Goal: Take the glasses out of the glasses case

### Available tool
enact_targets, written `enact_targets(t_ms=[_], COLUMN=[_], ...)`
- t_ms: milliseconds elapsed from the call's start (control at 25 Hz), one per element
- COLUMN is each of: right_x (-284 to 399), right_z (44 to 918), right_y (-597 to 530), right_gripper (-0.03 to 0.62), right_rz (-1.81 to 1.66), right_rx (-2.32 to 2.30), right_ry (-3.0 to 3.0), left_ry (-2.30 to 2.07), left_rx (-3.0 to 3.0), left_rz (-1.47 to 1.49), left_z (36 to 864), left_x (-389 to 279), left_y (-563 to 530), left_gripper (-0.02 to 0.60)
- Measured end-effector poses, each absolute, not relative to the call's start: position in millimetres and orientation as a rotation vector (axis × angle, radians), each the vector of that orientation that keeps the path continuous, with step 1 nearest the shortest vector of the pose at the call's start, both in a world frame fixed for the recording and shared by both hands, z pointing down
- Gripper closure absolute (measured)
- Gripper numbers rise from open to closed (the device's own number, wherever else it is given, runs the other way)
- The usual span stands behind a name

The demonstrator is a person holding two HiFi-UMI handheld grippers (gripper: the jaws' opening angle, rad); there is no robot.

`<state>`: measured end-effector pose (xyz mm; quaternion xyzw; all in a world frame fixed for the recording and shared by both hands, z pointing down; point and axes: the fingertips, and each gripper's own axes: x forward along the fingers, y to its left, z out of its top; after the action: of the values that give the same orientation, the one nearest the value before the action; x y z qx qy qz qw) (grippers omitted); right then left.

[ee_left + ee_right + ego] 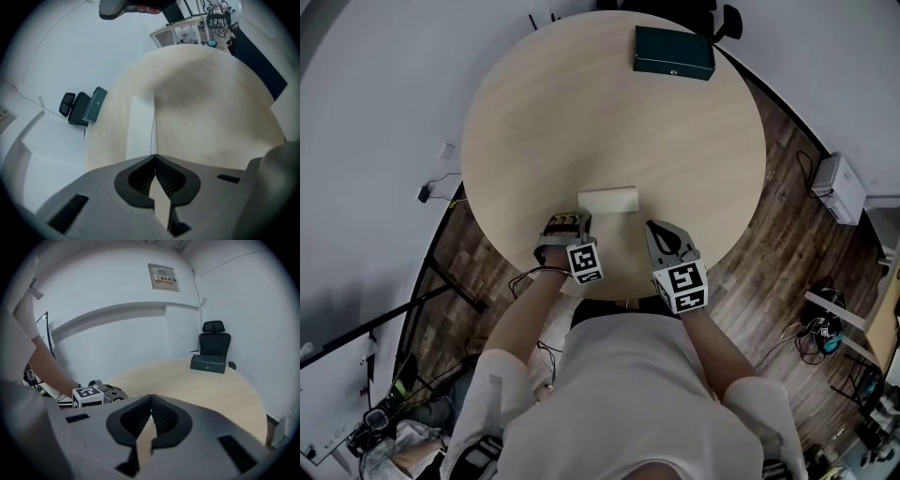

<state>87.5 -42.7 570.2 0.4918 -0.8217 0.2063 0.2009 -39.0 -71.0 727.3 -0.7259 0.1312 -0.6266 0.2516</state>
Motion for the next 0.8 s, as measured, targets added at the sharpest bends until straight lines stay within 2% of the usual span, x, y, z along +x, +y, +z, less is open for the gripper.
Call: enact_targets(t_ms=[800], right_x=[82], right_z=[591], right_y=[-54], right_gripper=[0.583], right_rz=[0.516], right_rx=[1.275], right_ry=[-2.253], left_ry=[0.355], left_rx=[-1.941], left_rz=[-1.652], left_z=[729], left_x=[-33], left_y=[-75], left_gripper=[0.574])
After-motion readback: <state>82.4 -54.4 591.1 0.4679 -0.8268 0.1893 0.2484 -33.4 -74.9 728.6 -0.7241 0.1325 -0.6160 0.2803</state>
